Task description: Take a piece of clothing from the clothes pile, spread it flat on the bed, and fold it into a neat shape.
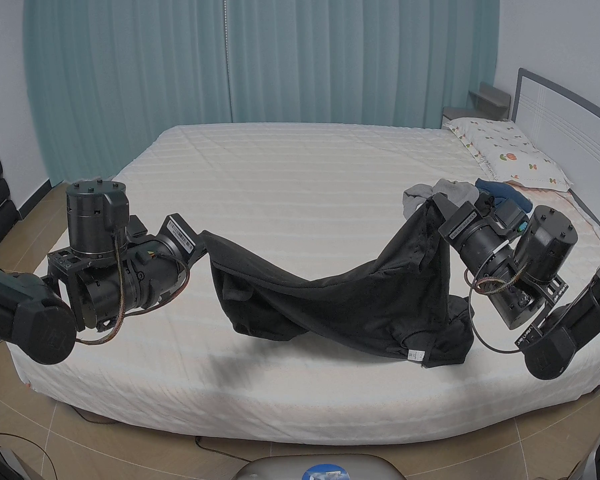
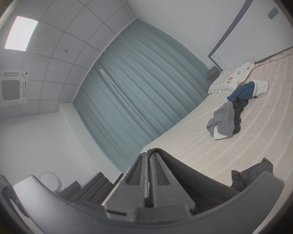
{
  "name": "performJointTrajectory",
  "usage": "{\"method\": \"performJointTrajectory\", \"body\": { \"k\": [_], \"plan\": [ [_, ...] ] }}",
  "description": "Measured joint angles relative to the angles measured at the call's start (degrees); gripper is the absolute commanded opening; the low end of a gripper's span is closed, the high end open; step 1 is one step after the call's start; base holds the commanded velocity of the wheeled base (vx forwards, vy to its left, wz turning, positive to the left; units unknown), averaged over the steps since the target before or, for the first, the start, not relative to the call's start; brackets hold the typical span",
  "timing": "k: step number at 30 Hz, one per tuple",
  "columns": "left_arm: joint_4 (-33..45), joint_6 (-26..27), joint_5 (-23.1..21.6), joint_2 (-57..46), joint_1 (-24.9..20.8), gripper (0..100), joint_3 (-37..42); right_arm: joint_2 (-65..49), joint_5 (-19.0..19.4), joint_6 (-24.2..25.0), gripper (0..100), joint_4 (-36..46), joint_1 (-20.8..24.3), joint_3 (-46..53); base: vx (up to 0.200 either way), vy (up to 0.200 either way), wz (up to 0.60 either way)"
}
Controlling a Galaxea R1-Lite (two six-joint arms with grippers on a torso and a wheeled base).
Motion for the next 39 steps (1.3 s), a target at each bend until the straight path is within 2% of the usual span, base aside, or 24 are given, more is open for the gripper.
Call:
{"method": "performJointTrajectory", "body": {
  "k": [3, 14, 18, 21, 27, 31, 36, 39],
  "plan": [
    [0.0, 0.0, 0.0, 0.0, -0.3, 0, 0.6, -0.5, 0.0, -0.1, 0, 0.4, -0.2, 1.4, 0.000, 0.000, 0.00],
    [1.7, 0.0, 0.0, -1.8, -2.8, 0, 3.0, -8.1, -0.6, -0.6, 0, 2.1, 1.9, 9.2, -0.200, 0.000, 0.00],
    [3.2, 0.2, 0.0, -4.2, -3.4, 0, 3.5, -13.2, -0.9, -1.1, 0, 6.0, 3.5, 10.0, -0.200, 0.000, 0.00],
    [6.5, 1.3, 0.0, -6.7, -3.7, 0, 3.4, -18.2, -1.0, -1.6, 0, 11.6, 4.4, 9.6, 0.000, 0.000, 0.00],
    [14.2, 3.5, 0.2, -12.1, -3.7, 0, 0.3, -27.4, -1.5, -2.6, 0, 23.9, 5.2, 3.1, 0.000, 0.000, 0.00],
    [20.7, 4.3, 0.3, -14.8, -3.3, 0, -5.1, -31.7, -2.0, -3.4, 0, 30.0, 5.2, -3.2, 0.000, 0.000, 0.00],
    [25.2, 4.6, 0.3, -15.4, -1.7, 0, -13.1, -33.2, -2.2, -3.8, 0, 33.6, 2.7, -11.9, 0.000, 0.000, 0.00],
    [27.1, 4.6, 0.2, -14.3, -0.5, 0, -17.2, -32.2, -2.0, -3.9, 0, 36.1, 0.4, -17.3, 0.200, 0.000, 0.00]
  ]
}}
